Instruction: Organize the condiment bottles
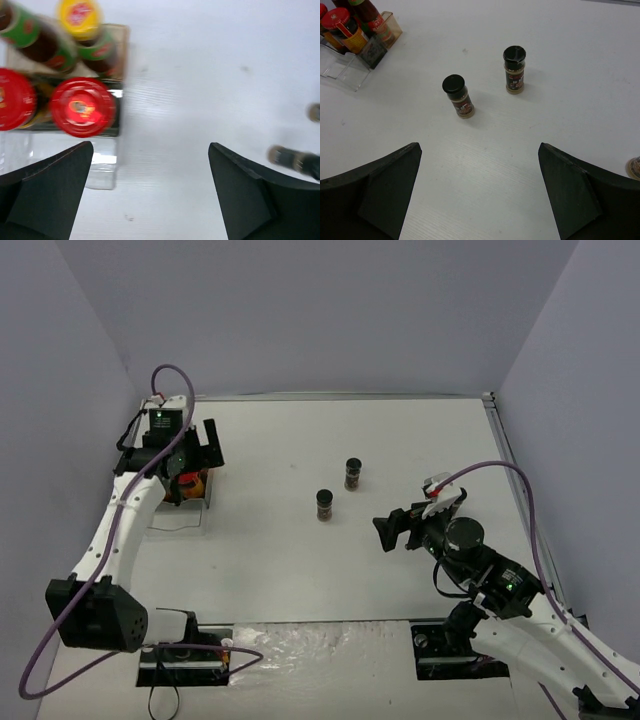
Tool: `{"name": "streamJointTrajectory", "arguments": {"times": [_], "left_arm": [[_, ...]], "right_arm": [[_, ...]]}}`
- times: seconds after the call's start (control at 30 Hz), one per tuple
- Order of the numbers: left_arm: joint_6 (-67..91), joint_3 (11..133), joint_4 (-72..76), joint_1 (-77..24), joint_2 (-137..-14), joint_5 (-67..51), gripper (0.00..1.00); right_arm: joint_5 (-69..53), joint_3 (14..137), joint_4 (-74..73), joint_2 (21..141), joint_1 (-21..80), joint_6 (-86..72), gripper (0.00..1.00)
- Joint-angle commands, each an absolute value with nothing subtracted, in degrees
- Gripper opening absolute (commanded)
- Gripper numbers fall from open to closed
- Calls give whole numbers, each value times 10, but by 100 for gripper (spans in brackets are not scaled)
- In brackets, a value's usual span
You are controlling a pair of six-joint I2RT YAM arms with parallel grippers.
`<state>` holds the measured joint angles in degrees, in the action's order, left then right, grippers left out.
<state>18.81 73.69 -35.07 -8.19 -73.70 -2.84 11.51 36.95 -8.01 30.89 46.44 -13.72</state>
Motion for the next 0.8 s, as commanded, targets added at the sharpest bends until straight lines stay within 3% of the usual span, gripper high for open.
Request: {"name": "streamJointTrajectory", "arguments": {"times": [0.0, 0.3, 0.77], "left_arm": [[199, 730, -299, -195, -706, -80, 97], [222, 771, -242, -372, -829, -28, 97], [257, 871, -270, -440, -993, 41, 97]], "right_arm": [[122, 382, -44, 292, 461, -137, 100], [126, 378, -51, 268, 461, -147, 100], [132, 377, -78, 228, 461, -161, 100]]}}
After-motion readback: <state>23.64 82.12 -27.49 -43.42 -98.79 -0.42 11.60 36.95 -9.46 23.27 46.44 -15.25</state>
